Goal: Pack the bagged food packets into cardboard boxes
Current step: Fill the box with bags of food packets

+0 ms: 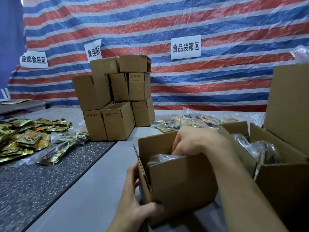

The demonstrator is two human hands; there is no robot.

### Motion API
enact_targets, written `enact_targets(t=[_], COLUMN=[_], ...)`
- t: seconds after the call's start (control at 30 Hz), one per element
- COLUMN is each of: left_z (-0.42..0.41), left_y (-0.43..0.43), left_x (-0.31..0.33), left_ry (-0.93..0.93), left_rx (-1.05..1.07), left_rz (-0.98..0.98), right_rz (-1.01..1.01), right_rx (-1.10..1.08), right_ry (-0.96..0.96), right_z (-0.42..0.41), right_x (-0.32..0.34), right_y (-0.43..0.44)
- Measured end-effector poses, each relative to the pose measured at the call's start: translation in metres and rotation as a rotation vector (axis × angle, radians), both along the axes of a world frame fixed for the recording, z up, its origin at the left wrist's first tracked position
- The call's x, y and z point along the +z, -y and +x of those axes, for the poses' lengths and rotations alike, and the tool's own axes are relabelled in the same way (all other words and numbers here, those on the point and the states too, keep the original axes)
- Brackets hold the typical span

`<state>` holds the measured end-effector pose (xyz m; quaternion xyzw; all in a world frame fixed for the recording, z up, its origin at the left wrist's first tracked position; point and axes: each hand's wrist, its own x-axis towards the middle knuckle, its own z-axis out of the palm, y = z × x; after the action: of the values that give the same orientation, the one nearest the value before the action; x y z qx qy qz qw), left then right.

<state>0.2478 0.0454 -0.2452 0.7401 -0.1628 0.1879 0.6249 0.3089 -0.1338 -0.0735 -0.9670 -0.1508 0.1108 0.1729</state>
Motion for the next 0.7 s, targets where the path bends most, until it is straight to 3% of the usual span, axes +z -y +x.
enact_targets(t=[0.17, 0.33, 0.37, 0.43, 0.57, 0.7], left_z=[0.001, 0.003, 0.003, 0.002, 0.001, 0.003], left_y=[-0.001, -0.002, -0.002, -0.001, -0.001, -0.003], left_x=[0.0, -0.001, -0.001, -0.001, -0.001, -0.002], left_ry=[-0.025, -0.033, -0.033, -0.034, -0.045, -0.034], left_rx=[0.01, 0.006, 0.005, 0.008, 0.004, -0.003], left_rz=[-0.013, -0.001, -0.002, -0.011, -0.018, -0.006], right_rz=[0.179, 0.286, 0.294, 0.213, -0.144, -0.061], right_rx=[-0.019, 0.019, 0.055, 0.078, 0.009, 0.049], right_ry=[0.163, 0.672, 0.647, 0.411, 0.092, -0.224], right_z=[-0.014, -0.045, -0.049, -0.052, -0.026, -0.004], right_x=[0.012, 0.036, 0.038, 0.036, 0.012, -0.007], right_y=[0.002, 0.009, 0.011, 0.008, -0.009, -0.021])
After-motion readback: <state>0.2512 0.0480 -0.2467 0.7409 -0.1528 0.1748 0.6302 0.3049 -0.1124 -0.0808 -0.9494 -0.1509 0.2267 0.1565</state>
